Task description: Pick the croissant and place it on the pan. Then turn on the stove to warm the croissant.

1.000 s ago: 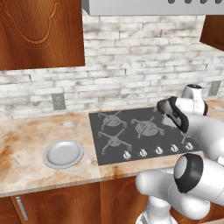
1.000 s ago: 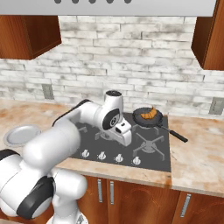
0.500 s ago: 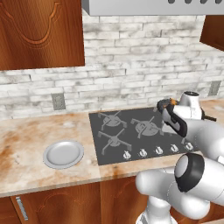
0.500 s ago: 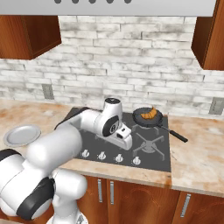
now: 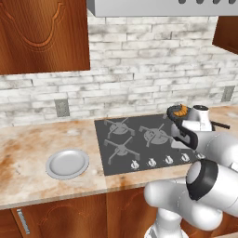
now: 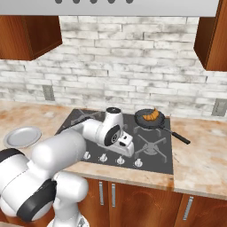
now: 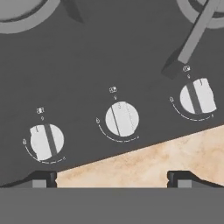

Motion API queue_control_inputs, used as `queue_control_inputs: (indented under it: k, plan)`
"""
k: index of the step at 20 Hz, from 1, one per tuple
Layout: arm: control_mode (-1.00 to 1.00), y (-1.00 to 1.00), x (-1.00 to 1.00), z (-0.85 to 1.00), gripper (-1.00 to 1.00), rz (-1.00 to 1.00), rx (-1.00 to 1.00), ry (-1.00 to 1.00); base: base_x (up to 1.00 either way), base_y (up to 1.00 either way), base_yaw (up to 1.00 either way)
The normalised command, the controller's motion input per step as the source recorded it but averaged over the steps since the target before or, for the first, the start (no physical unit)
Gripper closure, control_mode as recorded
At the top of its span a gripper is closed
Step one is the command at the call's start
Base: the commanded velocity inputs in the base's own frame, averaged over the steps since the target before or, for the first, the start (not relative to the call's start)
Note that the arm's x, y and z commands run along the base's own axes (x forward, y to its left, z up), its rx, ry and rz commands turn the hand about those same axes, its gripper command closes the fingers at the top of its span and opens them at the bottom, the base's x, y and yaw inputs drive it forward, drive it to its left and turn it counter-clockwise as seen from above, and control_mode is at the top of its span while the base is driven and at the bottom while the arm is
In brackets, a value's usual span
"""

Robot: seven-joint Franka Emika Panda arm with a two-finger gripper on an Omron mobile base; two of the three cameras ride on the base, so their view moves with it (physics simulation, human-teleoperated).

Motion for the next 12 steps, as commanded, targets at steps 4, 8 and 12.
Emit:
queue_control_inputs:
  k: [4, 8, 12]
  plan:
    - [-1.0, 0.0, 0.0, -0.28, -1.0, 0.1, 0.0, 0.0, 0.0, 0.0, 0.0]
    - [-1.0, 0.0, 0.0, -0.18, -1.0, 0.1, 0.0, 0.0, 0.0, 0.0, 0.0]
    - [-1.0, -0.01, 0.0, -0.03, -1.0, 0.1, 0.0, 0.0, 0.0, 0.0, 0.0]
